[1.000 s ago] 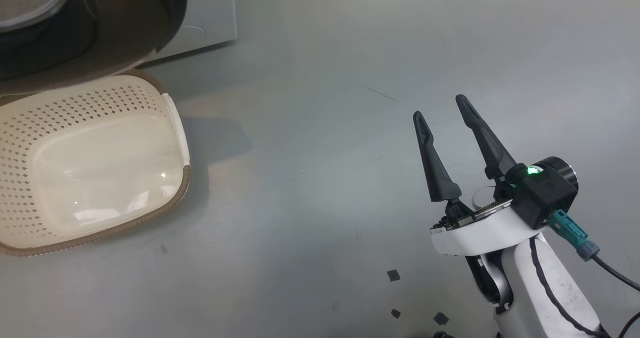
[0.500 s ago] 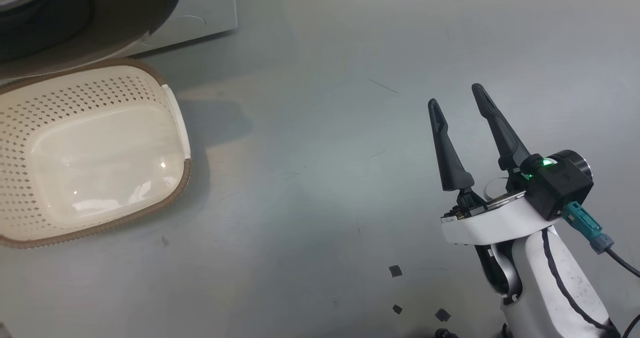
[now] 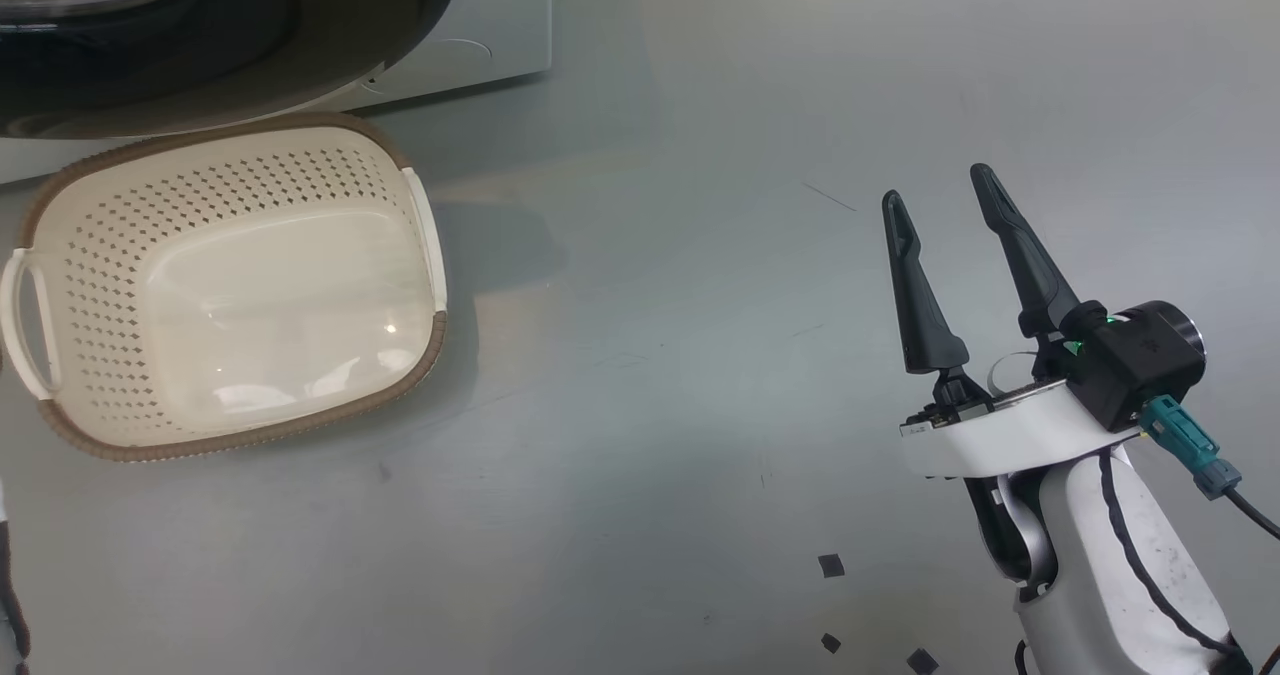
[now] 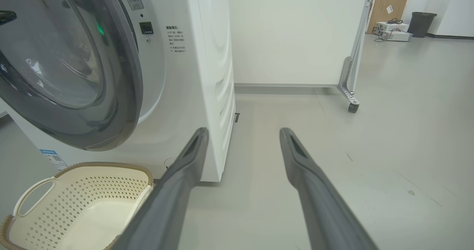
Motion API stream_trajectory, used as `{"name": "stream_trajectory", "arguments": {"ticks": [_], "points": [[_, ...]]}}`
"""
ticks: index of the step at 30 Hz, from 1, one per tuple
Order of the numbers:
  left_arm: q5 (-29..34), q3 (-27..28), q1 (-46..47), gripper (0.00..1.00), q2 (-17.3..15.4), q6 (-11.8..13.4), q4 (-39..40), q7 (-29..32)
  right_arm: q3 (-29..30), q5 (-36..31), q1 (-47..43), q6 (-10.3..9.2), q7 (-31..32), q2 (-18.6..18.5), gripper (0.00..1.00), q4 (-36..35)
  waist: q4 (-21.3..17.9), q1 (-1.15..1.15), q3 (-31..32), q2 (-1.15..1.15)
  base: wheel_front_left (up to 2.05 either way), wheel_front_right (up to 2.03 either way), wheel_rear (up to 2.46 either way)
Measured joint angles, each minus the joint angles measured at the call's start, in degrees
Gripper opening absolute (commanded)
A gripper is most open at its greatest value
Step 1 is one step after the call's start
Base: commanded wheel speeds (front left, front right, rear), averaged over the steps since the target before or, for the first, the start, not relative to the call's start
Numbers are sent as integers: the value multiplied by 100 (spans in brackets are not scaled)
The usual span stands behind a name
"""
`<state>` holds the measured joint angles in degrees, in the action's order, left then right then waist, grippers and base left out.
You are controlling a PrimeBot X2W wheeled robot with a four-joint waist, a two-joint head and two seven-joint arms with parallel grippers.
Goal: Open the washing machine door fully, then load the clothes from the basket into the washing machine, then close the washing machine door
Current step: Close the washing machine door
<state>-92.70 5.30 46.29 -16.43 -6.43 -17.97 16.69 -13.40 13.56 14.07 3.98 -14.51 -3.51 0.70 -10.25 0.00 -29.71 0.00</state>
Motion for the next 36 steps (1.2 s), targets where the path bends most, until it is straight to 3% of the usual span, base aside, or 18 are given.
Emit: {"name": "stream_trajectory", "arguments": {"ticks": [2, 3, 4, 5, 6, 13, 22, 28, 36], "points": [[-3, 86, -131, 0, 56, -24, 4, -134, 29, -4, 0, 0, 0, -1, 100, 22, 55, 0, 52, 0, 0, 0, 0], [-7, 140, -202, 16, 81, -34, 8, -168, 40, -8, 0, 0, 0, -1, 100, 40, 81, 0, 82, 0, 0, 0, 0], [-5, 185, -282, 43, 87, -42, 14, -210, 45, -8, 0, 0, 0, -1, 100, 56, 107, 0, 113, 0, 0, 0, 0], [-4, 224, -367, 88, 87, -43, 18, -289, 57, -9, -1, 1, 0, -1, 100, 68, 133, 0, 147, 0, 0, 0, 0], [34, 265, -549, 100, 80, -44, 40, -405, 87, -10, -1, 2, 0, -1, 100, 90, 187, 0, 215, 0, 0, 0, 0], [711, 366, -1237, 100, 3, -44, 187, -1117, 159, -66, -26, 24, 0, -9, 100, 175, 390, 0, 449, 0, 0, 0, 0], [2893, 0, -2390, 100, -325, -45, 522, -2464, 182, -109, -69, 52, -1, -8, 100, 324, 549, 0, 784, 0, 0, 0, 0], [3947, -393, -3012, 100, -397, -36, 611, -3093, 281, -110, -220, 52, 0, -32, 100, 411, 629, 0, 993, 0, 0, 0, 0], [5123, -920, -3707, 100, -268, 421, 772, -3139, 371, -111, -512, 52, -1, -97, 100, 545, 849, 0, 1314, 0, 0, 0, 0]]}}
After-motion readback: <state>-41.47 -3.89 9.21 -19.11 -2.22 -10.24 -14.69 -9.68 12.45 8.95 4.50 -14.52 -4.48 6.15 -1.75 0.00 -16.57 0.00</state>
